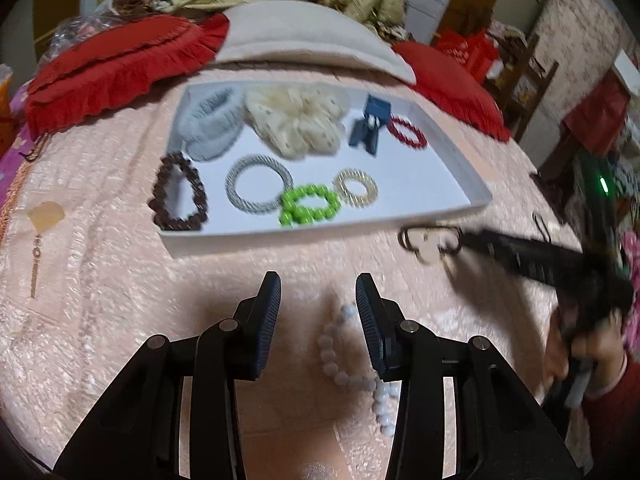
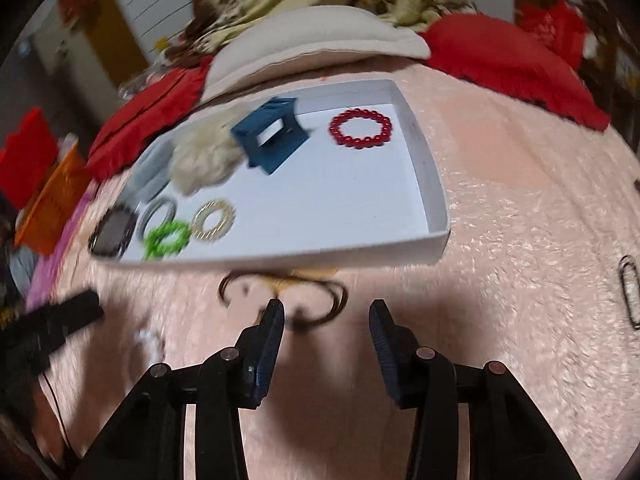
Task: Organize jewelry
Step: 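Grasp the white pearl bracelet with the left tool while the right tool grasps the Mickey hair tie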
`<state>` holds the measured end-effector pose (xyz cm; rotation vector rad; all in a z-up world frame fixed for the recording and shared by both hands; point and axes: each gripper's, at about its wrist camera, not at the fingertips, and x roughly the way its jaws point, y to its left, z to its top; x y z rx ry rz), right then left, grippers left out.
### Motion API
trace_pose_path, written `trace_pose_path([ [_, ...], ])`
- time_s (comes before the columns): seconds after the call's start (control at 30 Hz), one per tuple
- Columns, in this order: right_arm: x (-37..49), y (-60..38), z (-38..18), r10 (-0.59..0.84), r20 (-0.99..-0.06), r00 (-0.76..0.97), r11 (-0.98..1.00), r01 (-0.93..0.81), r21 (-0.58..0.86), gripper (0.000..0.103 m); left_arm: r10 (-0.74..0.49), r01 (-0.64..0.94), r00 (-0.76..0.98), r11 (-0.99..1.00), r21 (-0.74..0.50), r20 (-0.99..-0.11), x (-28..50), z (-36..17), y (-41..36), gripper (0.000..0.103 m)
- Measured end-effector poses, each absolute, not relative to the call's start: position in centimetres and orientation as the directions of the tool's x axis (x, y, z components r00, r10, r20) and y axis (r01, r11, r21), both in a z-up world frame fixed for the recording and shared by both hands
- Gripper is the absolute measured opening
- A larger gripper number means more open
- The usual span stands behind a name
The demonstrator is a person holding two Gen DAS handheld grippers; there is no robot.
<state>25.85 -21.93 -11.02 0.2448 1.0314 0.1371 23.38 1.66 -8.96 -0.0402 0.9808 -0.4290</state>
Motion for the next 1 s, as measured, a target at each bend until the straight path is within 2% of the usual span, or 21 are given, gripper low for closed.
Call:
trace_pose_path([
  [0.2,26.9,-20.0,-11.8,0.178,-0.832,0.526,0.979,-0.006,0.205,0.043,-0.357,0.361,0.439,0.911,-0.202,-0.825,23.4,-10.5,1.0,0.038],
  [0.37,26.3,-18.4,-12.1,0.146,-0.837,0.528,0.989,-0.086,0.118,0.016,-0.332,0.395,0.411,0.904,-0.162,-0.849,23.0,-11.8,0.2,0.038],
  [0.5,25.4,-18.5,-12.1,0.196,-0.835,0.515,0.981,-0.108,0.164,0.009,-0.315,0.431,0.428,0.895,-0.115,-0.847,22.3,-12.0,-0.4,0.044],
  [0.57,24.9,-18.6,-12.1,0.223,-0.833,0.506,0.975,-0.113,0.192,0.006,-0.323,0.462,0.417,0.880,-0.109,-0.850,21.9,-12.0,-0.9,0.043],
  [0.6,24.6,-18.6,-12.0,0.231,-0.833,0.504,0.973,-0.115,0.200,0.006,-0.339,0.483,0.399,0.868,-0.120,-0.852,21.7,-12.0,-1.2,0.029],
  [0.63,24.4,-18.7,-11.9,0.235,-0.830,0.506,0.972,-0.116,0.204,0.006,-0.346,0.488,0.386,0.863,-0.130,-0.855,21.6,-11.9,-1.3,0.009],
  [0.77,23.7,-19.1,-11.0,0.245,-0.814,0.527,0.969,-0.106,0.223,0.005,-0.389,0.491,0.371,0.853,-0.178,-0.843,21.6,-10.9,-1.5,0.008],
  [1.0,23.5,-19.7,-7.2,0.279,-0.760,0.587,0.957,-0.106,0.269,0.005,-0.495,0.476,0.404,0.832,-0.286,-0.769,21.9,-7.8,0.3,0.008],
])
